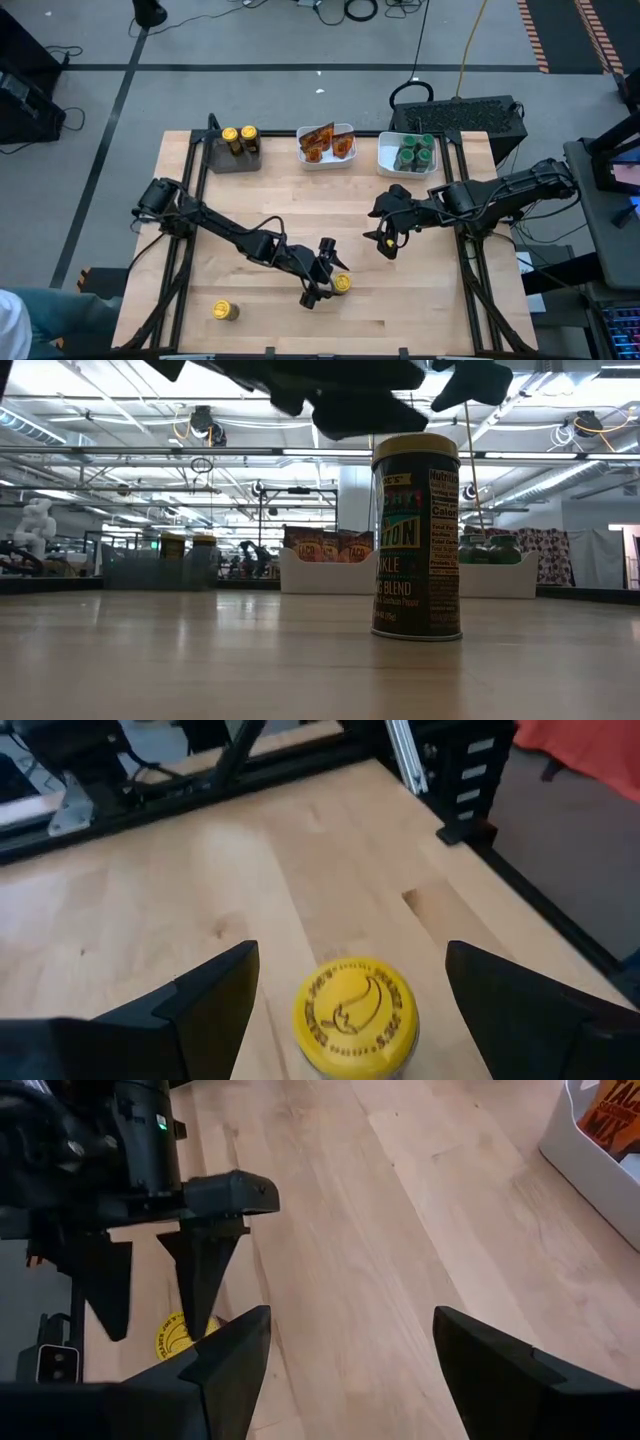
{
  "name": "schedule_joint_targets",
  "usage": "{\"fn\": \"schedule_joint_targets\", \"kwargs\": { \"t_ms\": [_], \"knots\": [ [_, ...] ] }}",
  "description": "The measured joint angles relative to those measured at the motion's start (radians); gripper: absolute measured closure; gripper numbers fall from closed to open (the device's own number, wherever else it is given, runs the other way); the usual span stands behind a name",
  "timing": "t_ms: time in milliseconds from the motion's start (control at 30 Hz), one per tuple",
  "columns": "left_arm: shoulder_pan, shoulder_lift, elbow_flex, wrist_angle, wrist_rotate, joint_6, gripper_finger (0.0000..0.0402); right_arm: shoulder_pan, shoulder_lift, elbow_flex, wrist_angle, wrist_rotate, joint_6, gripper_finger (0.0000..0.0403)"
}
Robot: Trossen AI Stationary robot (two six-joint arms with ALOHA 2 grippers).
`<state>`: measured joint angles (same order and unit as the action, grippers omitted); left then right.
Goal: Sort spices by type
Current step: Put the right yellow seasoning bottle into the black bin
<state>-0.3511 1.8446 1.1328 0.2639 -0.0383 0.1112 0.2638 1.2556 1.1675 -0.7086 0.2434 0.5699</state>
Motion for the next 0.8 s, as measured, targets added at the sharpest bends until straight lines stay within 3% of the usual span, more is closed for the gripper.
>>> {"fn": "schedule_joint_targets", "kwargs": {
  "t_ms": [800],
  "knots": [
    [0.004,0.114,0.003,0.081,0.029,-0.028,0.0077,0.0,0.0,0.0,-0.009,0.0,-0.013,0.014]
  ]
}}
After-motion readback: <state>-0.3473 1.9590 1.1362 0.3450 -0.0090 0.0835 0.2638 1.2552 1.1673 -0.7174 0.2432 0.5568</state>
